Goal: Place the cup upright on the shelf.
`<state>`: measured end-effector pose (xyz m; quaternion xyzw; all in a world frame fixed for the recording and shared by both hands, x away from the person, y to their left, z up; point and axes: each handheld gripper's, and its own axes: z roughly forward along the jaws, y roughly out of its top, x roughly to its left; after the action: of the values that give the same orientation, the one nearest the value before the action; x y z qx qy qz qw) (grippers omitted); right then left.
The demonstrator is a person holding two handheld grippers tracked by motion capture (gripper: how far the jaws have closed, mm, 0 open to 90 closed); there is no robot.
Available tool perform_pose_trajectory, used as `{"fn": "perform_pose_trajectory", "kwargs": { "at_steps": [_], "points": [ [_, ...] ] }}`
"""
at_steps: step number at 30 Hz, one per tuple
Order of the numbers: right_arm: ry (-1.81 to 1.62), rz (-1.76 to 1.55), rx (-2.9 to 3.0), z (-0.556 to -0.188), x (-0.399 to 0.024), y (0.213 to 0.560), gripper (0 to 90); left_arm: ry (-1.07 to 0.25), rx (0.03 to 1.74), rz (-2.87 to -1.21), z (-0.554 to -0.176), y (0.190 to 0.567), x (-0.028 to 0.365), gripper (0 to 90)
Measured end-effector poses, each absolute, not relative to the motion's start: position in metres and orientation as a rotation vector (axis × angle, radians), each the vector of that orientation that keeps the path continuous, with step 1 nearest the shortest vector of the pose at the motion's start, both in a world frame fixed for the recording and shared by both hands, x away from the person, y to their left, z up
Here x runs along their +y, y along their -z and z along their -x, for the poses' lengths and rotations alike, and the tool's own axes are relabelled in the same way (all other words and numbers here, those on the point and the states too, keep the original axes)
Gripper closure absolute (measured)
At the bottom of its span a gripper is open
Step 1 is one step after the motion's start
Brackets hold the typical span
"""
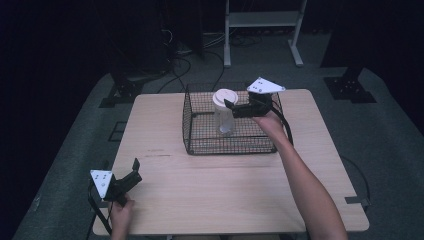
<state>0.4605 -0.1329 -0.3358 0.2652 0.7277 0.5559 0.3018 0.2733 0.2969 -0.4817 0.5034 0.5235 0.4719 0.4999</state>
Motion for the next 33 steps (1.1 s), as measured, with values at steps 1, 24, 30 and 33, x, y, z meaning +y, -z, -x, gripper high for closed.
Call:
{"fn": "perform_pose_trajectory", "kwargs": {
  "at_steps": [1,24,30,33],
  "points": [
    [-1.471,-0.703,1.932,-0.459,-0.135,0.334,2.3,-1.142,1.265,-1.219,-0.273,0.482,0.297,0.0],
    [-1.445,-0.668,1.959,-0.435,-0.152,0.328,2.3,-1.151,1.263,-1.225,-0.274,0.482,0.296,0.0],
    [-1.442,-0.675,1.969,-0.429,-0.160,0.331,2.3,-1.152,1.263,-1.226,-0.274,0.482,0.295,0.0],
    [-1.436,-0.684,1.966,-0.425,-0.166,0.333,2.3,-1.154,1.263,-1.227,-0.274,0.482,0.295,0.0]
  ]
}}
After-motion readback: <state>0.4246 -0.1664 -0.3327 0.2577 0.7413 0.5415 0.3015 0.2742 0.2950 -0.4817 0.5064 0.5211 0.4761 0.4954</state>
